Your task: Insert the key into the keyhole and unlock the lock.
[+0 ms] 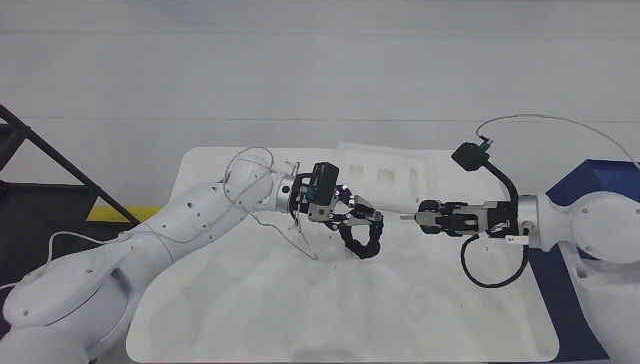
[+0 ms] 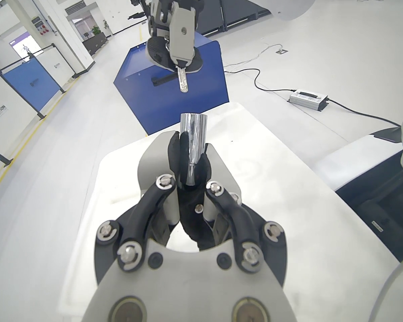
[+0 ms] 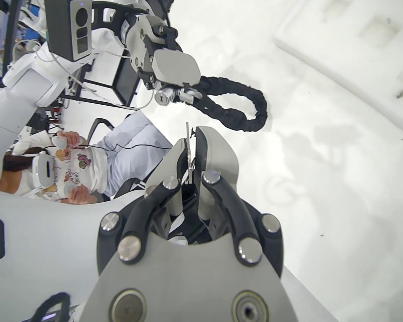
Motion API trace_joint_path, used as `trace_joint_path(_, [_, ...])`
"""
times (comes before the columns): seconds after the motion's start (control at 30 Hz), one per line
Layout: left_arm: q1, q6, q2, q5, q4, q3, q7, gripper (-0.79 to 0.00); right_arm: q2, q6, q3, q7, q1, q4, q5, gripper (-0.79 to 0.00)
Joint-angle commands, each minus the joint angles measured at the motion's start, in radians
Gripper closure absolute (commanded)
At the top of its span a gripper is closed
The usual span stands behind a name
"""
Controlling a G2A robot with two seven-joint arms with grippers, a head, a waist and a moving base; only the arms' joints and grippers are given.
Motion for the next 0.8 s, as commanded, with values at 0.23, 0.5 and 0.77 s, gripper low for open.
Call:
trace_joint_path(0.23, [0.017,0.008,-0.063,0.066,0.040,-0.002,0.053,0.000,0.017,0.142,0.000,0.006,-0.041,-0.174,-0.170,0.000])
trace_joint_path(0.5, [0.019,0.007,-0.124,0.050,0.111,-0.001,0.052,0.000,0.026,0.202,-0.001,-0.009,-0.075,-0.234,-0.214,0.000])
trace_joint_path(0.77, [0.013,-0.005,-0.162,0.033,0.153,-0.003,0.040,0.000,0.029,0.281,-0.015,-0.041,-0.078,-0.227,-0.212,0.000])
